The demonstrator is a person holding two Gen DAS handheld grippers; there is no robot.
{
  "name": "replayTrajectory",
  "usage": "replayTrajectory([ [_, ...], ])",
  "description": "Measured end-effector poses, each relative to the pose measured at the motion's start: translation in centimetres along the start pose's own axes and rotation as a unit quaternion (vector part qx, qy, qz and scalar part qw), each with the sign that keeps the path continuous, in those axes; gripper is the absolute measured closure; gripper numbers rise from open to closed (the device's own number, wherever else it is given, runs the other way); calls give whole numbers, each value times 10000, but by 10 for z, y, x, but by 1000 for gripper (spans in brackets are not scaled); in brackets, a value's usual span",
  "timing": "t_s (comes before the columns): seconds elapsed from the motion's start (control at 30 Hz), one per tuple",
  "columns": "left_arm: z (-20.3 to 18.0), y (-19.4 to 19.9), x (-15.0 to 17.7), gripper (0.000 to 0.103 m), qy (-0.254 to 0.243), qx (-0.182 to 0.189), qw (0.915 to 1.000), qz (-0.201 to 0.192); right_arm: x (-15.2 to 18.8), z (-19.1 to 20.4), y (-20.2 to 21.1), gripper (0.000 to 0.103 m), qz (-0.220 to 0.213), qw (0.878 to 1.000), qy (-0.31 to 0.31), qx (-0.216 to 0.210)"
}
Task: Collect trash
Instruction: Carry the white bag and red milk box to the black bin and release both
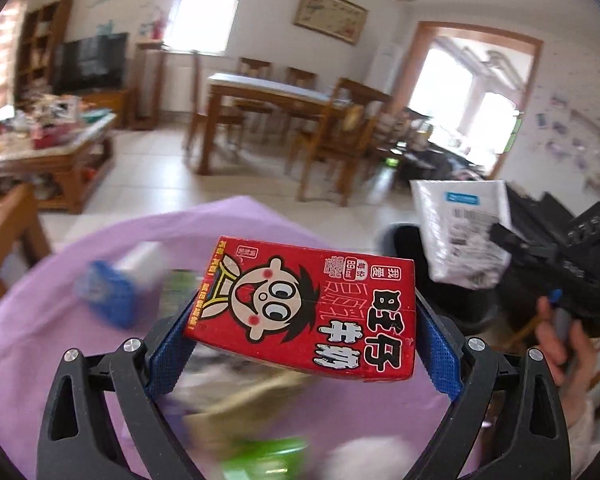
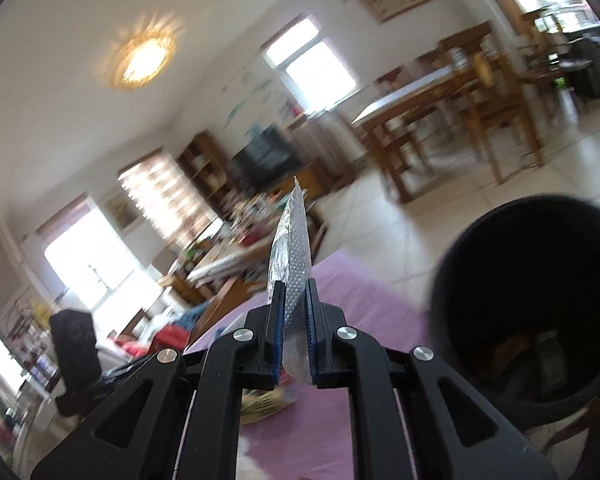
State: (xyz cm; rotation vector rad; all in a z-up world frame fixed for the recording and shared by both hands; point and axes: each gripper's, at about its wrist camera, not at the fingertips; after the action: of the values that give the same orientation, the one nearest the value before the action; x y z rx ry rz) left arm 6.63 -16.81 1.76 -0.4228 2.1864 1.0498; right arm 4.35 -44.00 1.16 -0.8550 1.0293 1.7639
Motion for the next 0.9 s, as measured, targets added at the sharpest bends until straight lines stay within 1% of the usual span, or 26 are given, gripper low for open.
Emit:
replayTrajectory([
  [0.03,-19,-13,4,9,-3,153,9998,102,-3,-14,11,93,-100,9997,-69,196],
  [0.13,-63,-47,16,9,-56,426,9985,353,-6,-52,40,93,-332,9961,-234,788],
  [0.2,-85,-69,22,9,-74,580,9970,506,-4,-71,51,93,-379,9935,-342,1020],
  [0.27,-115,-97,32,9,-79,781,9943,721,0,-97,61,93,-426,9895,-522,1280],
  [0.33,-127,-121,32,9,-84,853,9926,863,5,-116,67,93,-437,9856,-716,1465],
  [0.43,-152,-164,41,9,-90,860,9903,1091,7,-132,67,93,-409,9830,-844,1580],
  [0.57,-172,-209,53,9,-135,716,9893,1264,14,-147,63,93,-267,9812,-992,1634],
  [0.6,-175,-218,50,9,-138,704,9889,1297,16,-149,62,93,-233,9807,-1029,1648],
  [0.73,-183,-238,60,9,-219,623,9880,1400,23,-161,66,92,-153,9792,-1166,1654],
  [0.77,-185,-242,62,9,-246,577,9878,1426,25,-163,66,90,-143,9788,-1203,1650],
  [0.9,-188,-249,65,8,-262,448,9869,1525,29,-170,64,88,-63,9784,-1378,1542],
])
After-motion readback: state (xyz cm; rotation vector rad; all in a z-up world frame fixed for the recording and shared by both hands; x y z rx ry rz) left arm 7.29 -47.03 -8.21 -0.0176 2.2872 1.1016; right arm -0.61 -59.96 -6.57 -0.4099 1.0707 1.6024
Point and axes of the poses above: each gripper's, at about its wrist camera, not at the fingertips, and y roughly against the way its jaws point, z to its left, x to its underside, and after that the axes turned 14 degrees about y, right-handed
